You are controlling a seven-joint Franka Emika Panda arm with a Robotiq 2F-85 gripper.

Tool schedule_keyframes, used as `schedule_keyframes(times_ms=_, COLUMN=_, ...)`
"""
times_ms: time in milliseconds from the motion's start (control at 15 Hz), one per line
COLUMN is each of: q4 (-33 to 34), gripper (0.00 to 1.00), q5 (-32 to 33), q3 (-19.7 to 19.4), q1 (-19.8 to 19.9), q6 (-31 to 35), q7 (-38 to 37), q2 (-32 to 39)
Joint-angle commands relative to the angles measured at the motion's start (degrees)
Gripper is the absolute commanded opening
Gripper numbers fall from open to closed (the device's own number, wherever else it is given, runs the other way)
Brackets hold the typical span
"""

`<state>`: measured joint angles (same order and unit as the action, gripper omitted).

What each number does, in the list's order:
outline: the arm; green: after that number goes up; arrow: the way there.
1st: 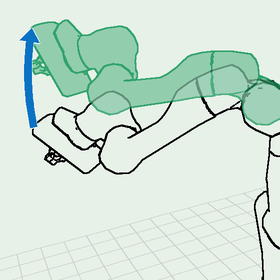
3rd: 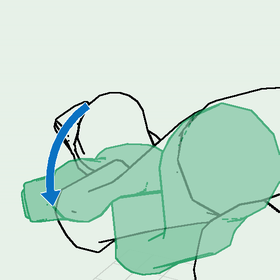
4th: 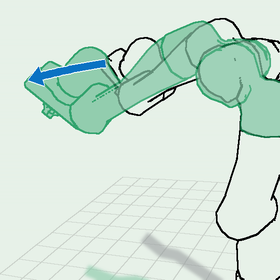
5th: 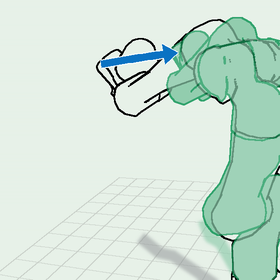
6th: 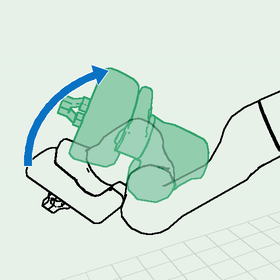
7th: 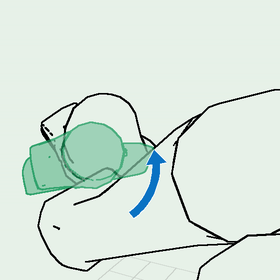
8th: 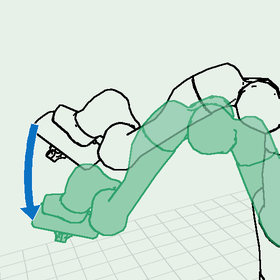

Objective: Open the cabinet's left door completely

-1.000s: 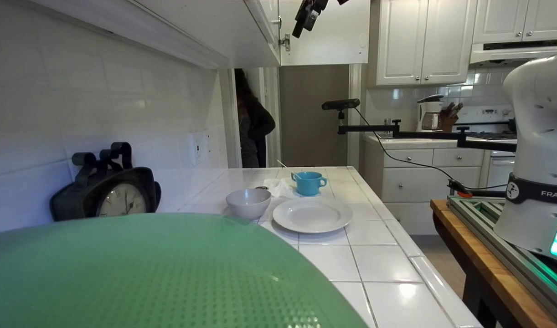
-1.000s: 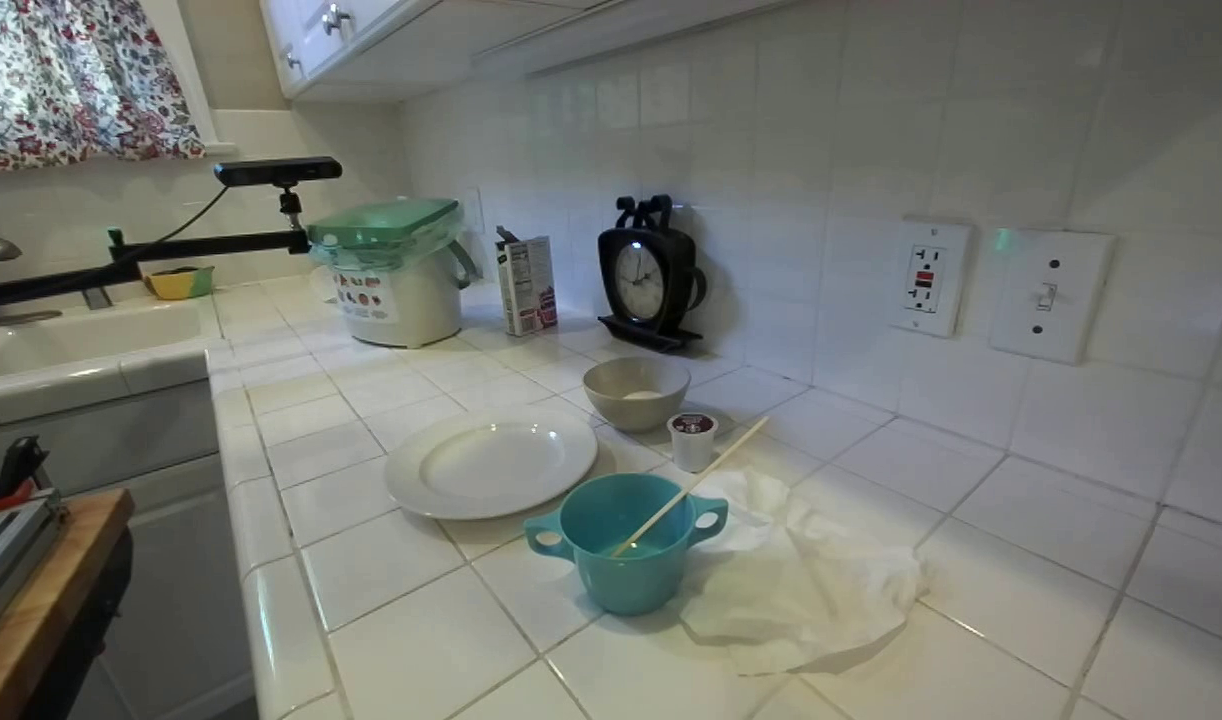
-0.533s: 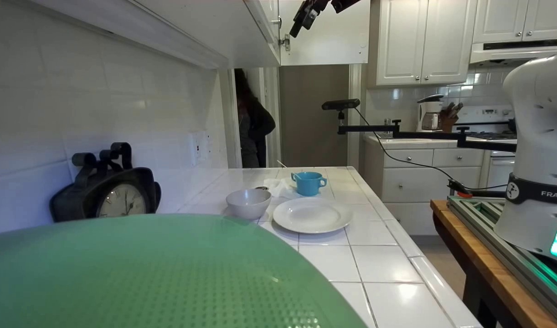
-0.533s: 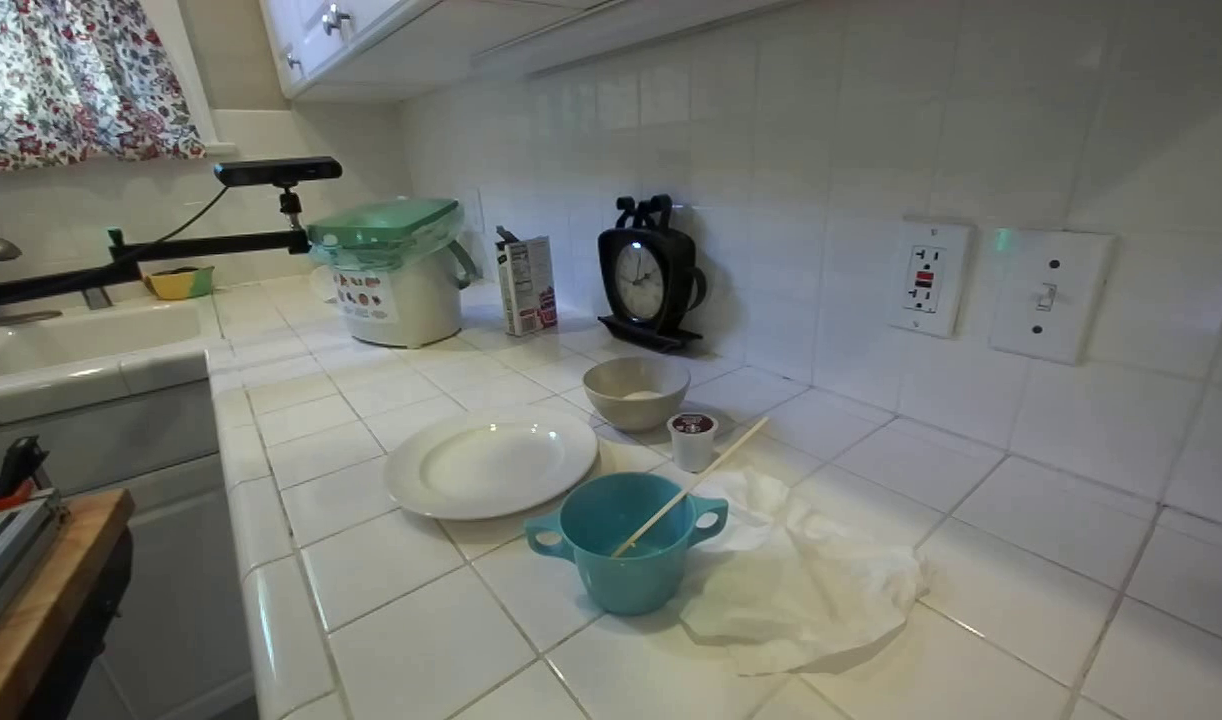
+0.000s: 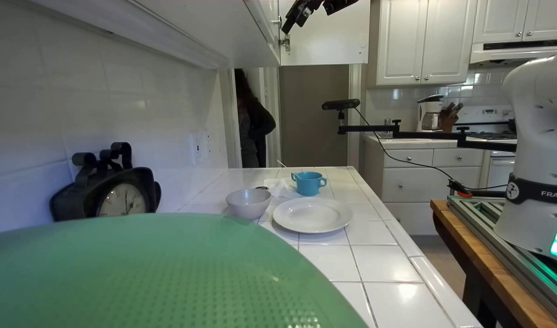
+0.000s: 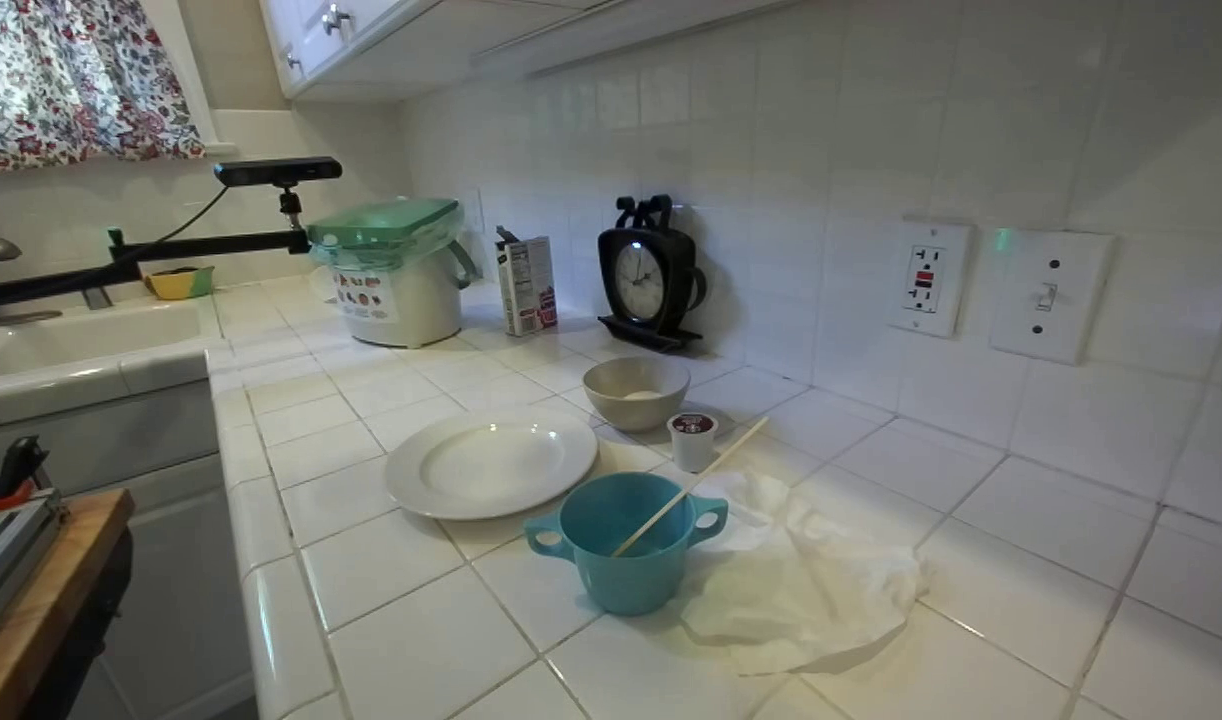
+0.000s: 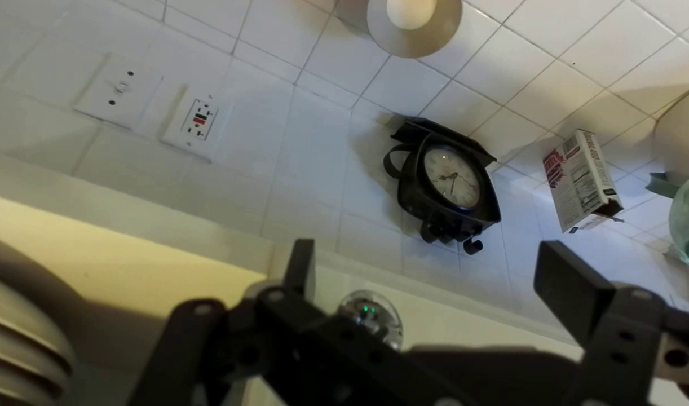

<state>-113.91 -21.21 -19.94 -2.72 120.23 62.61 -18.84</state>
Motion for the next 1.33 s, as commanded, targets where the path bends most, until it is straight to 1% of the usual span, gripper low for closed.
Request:
schedule_keyframes(times_ms=0, q4=0.7, gripper=1.0, q5=-1.6, q3=0.9, q1=1.4, q6=-0.8, q7=2.0, q2=0.5)
schedule_keyframes(times_ms=133, q4=2.3, gripper=1.0, q5=-2.8, q3=-0.5, q1=1.2, q6=-3.6, q7=4.7, q2=0.6)
schedule_keyframes(times_ms=267, q4=5.0, gripper=1.0, q5=-2.6, q3=-2.3, q1=1.7, q6=-10.2, q7=7.6, q2=1.0)
schedule_keyframes(times_ms=400, q4=7.6, gripper=1.0, q5=-2.2, q3=-3.8, q1=2.6, q6=-16.4, q7=12.4, q2=1.6)
schedule_keyframes(times_ms=533, q4=9.5, gripper=1.0, q5=-3.0, q3=-5.1, q1=3.3, q6=-19.9, q7=17.6, q2=2.6)
schedule_keyframes(times_ms=600, q4=9.8, gripper=1.0, q5=-4.0, q3=-5.4, q1=3.5, q6=-19.7, q7=20.3, q2=2.9)
schedule_keyframes(times_ms=800, q4=10.5, gripper=1.0, q5=-11.0, q3=-6.2, q1=3.4, q6=-18.6, q7=28.2, q2=4.9)
schedule_keyframes(times_ms=1000, q4=12.5, gripper=1.0, q5=-19.0, q3=-5.9, q1=4.3, q6=-21.0, q7=34.3, q2=8.3)
schedule_keyframes(times_ms=1267, q4=15.7, gripper=1.0, q5=-24.5, q3=-4.7, q1=7.4, q6=-25.2, q7=38.7, q2=12.6)
